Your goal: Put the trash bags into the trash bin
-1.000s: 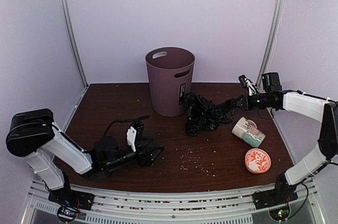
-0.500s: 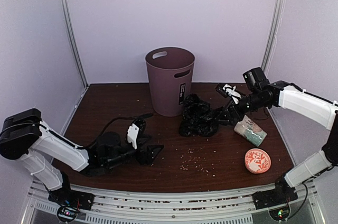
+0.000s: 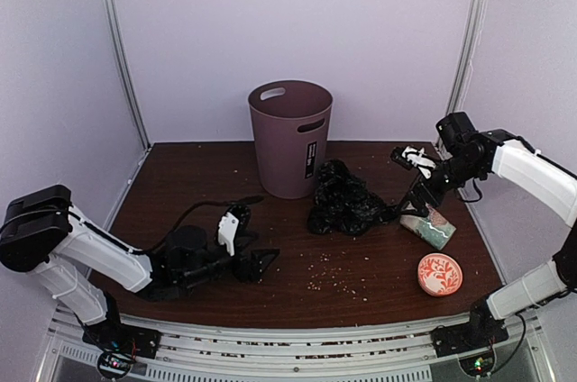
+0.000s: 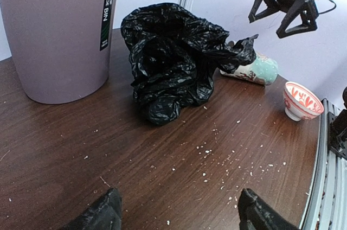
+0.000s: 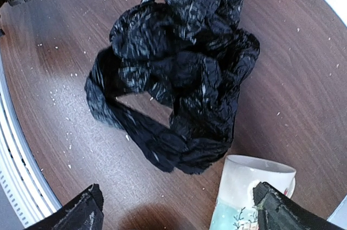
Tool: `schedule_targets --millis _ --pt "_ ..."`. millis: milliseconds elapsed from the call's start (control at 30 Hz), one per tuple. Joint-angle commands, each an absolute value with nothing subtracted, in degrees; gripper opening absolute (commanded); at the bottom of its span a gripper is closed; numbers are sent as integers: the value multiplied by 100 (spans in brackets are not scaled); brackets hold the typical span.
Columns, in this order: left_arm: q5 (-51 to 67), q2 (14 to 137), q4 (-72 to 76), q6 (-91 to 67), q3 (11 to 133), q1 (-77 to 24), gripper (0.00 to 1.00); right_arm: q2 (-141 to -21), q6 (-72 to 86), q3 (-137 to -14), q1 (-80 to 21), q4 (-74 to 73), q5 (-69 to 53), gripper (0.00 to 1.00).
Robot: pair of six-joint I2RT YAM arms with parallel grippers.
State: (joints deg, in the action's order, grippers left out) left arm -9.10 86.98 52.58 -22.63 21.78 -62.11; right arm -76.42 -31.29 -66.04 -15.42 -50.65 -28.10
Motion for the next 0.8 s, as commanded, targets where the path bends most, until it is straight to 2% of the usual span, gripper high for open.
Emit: schedule_targets --millis 0,200,267,367,467,767 --pt "-914 8855 5317 -2216 2374 -6240 75 -7692 -2857 -6821 -1538 -5000 -3007 95" --pt "-1017 8713 4509 -2176 2852 -6232 74 -8071 -2398 -7102 -1545 -4874 -2817 87" --pt "-1129 8669 4029 -2258 3088 -6178 74 -8075 -2496 -7134 -1547 -4990 -2801 89" --pt "-1160 8675 3363 -2727 3430 -5967 72 -8078 -1656 -7122 -1515 -4663 -2222 91" --pt "-1222 8744 3240 -2759 3661 -5906 73 -8194 -1470 -7230 -1494 -4856 -2560 99" --pt "-872 10585 3187 -2930 5630 -5345 71 -8816 -1033 -7076 -1424 -4738 -2637 97"
